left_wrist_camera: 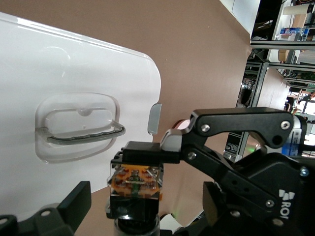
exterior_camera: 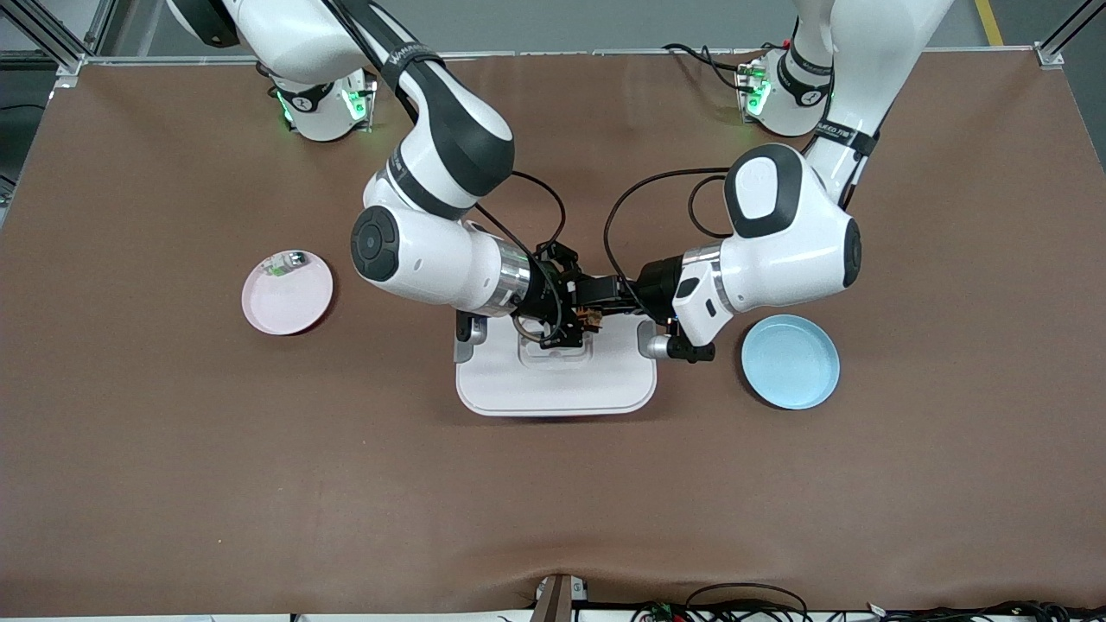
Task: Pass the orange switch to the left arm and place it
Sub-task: 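Close the left gripper on the switch beside the right gripper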
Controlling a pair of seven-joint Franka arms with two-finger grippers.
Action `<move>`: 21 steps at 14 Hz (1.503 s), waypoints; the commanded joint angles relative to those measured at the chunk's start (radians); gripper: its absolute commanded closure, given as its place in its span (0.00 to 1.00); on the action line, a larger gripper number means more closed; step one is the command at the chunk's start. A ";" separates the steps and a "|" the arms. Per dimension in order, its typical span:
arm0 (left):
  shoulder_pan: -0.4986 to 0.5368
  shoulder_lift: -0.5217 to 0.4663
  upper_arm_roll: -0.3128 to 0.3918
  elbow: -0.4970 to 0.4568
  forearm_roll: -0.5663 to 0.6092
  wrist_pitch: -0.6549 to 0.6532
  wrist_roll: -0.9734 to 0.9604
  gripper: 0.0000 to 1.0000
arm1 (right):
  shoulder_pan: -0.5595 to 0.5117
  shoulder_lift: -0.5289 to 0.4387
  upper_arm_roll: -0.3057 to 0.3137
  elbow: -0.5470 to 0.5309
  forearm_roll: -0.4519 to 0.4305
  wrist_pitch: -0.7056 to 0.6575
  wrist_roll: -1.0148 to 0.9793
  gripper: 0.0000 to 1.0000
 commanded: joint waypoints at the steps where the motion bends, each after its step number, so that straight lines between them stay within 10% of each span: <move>1: -0.005 -0.001 -0.005 0.012 -0.010 0.005 0.013 0.24 | -0.003 0.034 -0.001 0.050 0.016 -0.004 0.011 1.00; 10: -0.005 -0.001 -0.005 0.014 -0.007 0.008 0.013 0.98 | -0.004 0.040 0.001 0.069 0.018 -0.004 0.014 1.00; 12: -0.005 -0.002 -0.005 0.014 -0.007 0.008 0.013 1.00 | -0.009 0.041 0.001 0.069 0.018 -0.007 0.015 1.00; 13: -0.005 -0.002 -0.005 0.014 -0.007 0.008 0.013 1.00 | -0.011 0.040 0.001 0.069 0.018 -0.007 0.015 0.64; 14: -0.005 -0.002 -0.005 0.014 -0.007 0.008 0.013 1.00 | -0.012 0.041 0.001 0.067 0.018 -0.007 0.015 0.01; 21: 0.005 -0.018 -0.005 0.009 -0.002 0.000 0.025 1.00 | -0.076 0.035 0.005 0.070 0.019 -0.062 -0.005 0.00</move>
